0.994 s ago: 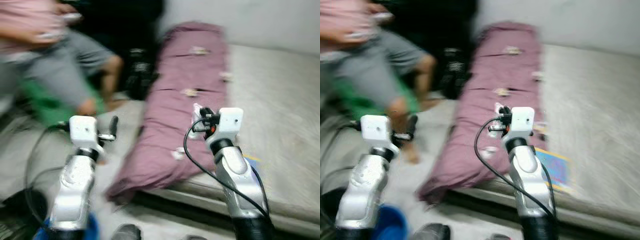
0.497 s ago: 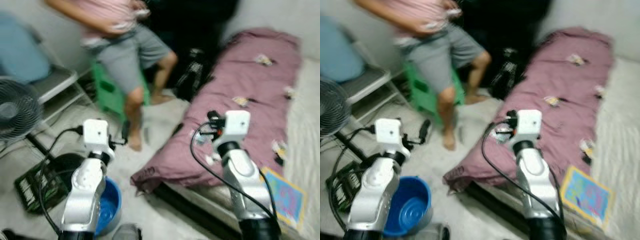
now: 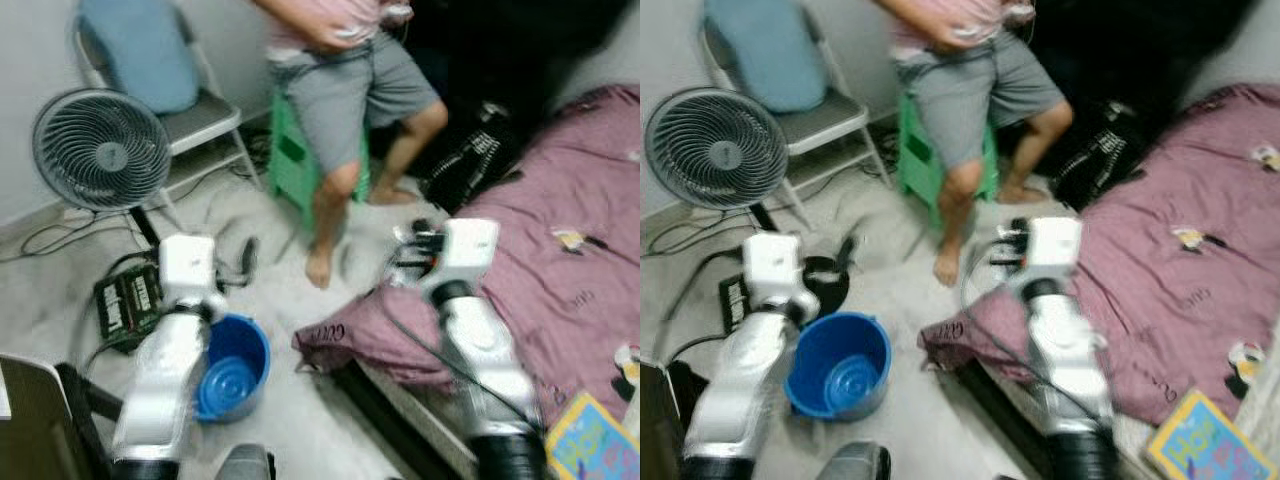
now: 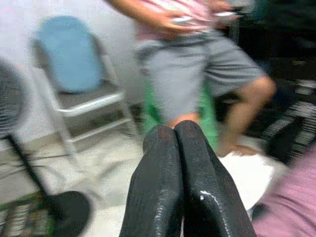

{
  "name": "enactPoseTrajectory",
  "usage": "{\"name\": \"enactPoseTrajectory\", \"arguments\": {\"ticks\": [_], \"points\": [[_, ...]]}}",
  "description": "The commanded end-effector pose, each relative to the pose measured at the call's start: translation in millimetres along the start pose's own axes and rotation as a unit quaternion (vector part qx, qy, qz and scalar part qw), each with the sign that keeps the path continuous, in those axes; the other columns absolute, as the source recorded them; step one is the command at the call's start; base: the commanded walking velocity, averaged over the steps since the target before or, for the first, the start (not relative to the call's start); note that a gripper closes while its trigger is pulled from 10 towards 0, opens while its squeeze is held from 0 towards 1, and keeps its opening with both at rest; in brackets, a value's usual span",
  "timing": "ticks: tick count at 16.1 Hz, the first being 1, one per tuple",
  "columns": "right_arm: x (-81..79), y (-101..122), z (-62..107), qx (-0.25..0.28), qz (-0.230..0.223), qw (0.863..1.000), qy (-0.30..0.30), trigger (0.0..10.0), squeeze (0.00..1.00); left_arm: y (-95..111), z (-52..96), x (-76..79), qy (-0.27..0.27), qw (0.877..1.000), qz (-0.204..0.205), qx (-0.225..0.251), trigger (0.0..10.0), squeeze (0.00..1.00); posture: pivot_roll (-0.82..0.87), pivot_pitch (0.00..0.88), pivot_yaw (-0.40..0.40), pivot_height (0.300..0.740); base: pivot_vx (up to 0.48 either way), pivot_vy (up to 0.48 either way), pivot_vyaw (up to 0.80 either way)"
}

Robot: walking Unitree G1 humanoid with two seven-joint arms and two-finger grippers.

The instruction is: Clean up the room

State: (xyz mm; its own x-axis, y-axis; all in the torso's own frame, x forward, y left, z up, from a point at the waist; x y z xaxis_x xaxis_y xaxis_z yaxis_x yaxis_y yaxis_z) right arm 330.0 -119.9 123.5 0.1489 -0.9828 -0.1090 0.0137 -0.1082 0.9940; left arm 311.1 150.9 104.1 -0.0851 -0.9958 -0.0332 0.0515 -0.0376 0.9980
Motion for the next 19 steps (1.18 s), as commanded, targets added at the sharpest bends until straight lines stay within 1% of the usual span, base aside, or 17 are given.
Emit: {"name": "enactPoseTrajectory", "arguments": {"ticks": [1, 7, 11, 14, 19], "points": [[8.2, 1.5, 1.9, 0.002, 0.006, 1.0, -0.009, 10.0, 0.0, 4.2, -0.6, 4.8, -0.003, 1.0, -0.001, 0.008, 10.0, 0.0, 0.01, 0.0, -0.01, 0.74, 0.0, 0.0, 0.8], [4.8, 0.9, 0.7, 0.003, 0.005, 1.0, -0.005, 10.0, 0.0, 3.8, -1.3, 3.5, -0.004, 1.0, -0.004, 0.009, 10.0, 0.0, 0.01, 0.0, 0.001, 0.74, 0.0, 0.0, 0.8], [4.9, 1.3, -0.6, 0.005, 0.003, 1.0, -0.005, 10.0, 0.0, 2.2, -1.3, 4.3, -0.007, 1.0, -0.008, 0.007, 10.0, 0.0, 0.01, 0.0, 0.003, 0.74, 0.0, 0.0, 0.8], [4.1, 1.2, -1.6, 0.007, 0.003, 1.0, -0.005, 10.0, 0.0, -0.2, -0.5, 0.6, -0.006, 1.0, -0.012, 0.004, 10.0, 0.0, 0.01, 0.0, 0.007, 0.74, 0.0, 0.0, 0.8], [4.3, 2.1, -3.3, 0.01, 0.001, 1.0, -0.004, 10.0, 0.0, -1.6, -0.6, 1.4, -0.009, 1.0, -0.016, 0.004, 10.0, 0.0, 0.01, 0.0, 0.007, 0.74, 0.0, 0.0, 0.8]]}}
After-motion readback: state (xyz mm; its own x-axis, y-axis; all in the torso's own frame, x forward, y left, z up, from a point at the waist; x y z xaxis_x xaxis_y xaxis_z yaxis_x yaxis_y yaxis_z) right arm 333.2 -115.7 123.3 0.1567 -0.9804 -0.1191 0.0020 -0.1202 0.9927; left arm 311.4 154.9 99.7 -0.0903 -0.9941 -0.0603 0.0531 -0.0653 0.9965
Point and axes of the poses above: a point about 5 cm out from each wrist's last joint towards the gripper, its own z axis pointing back from the gripper into the wrist, its own y axis along the axis of the wrist's last joint, x = y × z, the point moved 5 cm from there along -z, pointing out of the wrist towards the gripper, and after that the axes turned 1 degree about -z, right-handed, at the moved point
